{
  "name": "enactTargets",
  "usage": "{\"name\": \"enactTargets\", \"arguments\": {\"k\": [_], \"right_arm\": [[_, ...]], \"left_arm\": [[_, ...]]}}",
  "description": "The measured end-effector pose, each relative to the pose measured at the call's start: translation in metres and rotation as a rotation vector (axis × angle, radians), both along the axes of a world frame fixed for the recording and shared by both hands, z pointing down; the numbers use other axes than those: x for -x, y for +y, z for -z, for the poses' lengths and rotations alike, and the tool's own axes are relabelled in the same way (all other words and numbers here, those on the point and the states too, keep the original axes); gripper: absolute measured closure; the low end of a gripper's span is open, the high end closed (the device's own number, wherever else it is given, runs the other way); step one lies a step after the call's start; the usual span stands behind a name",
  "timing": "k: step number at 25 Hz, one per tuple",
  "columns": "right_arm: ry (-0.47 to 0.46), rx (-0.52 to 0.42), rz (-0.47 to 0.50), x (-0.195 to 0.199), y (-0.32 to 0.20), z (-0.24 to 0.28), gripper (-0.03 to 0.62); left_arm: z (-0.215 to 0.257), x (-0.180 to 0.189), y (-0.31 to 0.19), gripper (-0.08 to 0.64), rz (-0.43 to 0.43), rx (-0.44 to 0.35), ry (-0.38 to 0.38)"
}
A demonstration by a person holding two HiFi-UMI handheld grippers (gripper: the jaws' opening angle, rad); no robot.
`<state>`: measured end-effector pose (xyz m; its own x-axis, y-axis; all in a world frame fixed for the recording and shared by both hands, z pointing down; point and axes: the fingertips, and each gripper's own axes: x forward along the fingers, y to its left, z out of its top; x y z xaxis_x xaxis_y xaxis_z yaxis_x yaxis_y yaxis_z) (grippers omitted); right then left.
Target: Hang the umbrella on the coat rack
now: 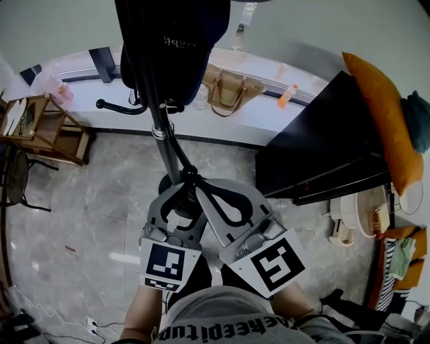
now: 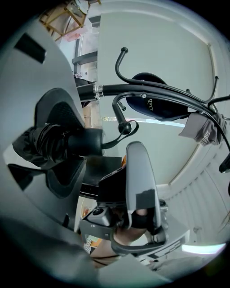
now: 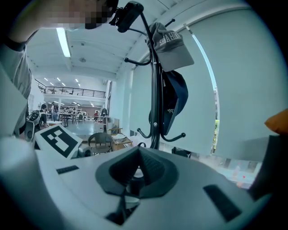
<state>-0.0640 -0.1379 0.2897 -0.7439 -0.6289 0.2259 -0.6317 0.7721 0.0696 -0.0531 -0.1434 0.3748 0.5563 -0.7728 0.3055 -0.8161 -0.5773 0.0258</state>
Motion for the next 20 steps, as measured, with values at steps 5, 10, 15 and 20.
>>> {"name": "enactTargets", "arguments": {"k": [5, 10, 15, 20], "right_arm": [[0.029, 0.022, -0.039, 0.002, -0.011, -0.010, 0.581], [0.030, 0.035, -0.051, 0.001, -0.018, -0.013, 0.580], [0.014, 0.043, -0.042, 0.001, -0.019, -0.014, 0.580], [0.009, 0.045, -0.070, -0.003, -0.020, -0.015, 0.580]], "left_arm": [[0.001, -0.001, -0.002, 0.334, -0.012, -0.001, 0.001], [-0.001, 0.000, -0.005, 0.333, -0.017, 0.004, 0.008], [-0.006, 0.002, -0.011, 0.334, -0.019, 0.015, 0.010], [-0.009, 0.006, -0.016, 0.333, -0.010, 0.020, 0.008]]}}
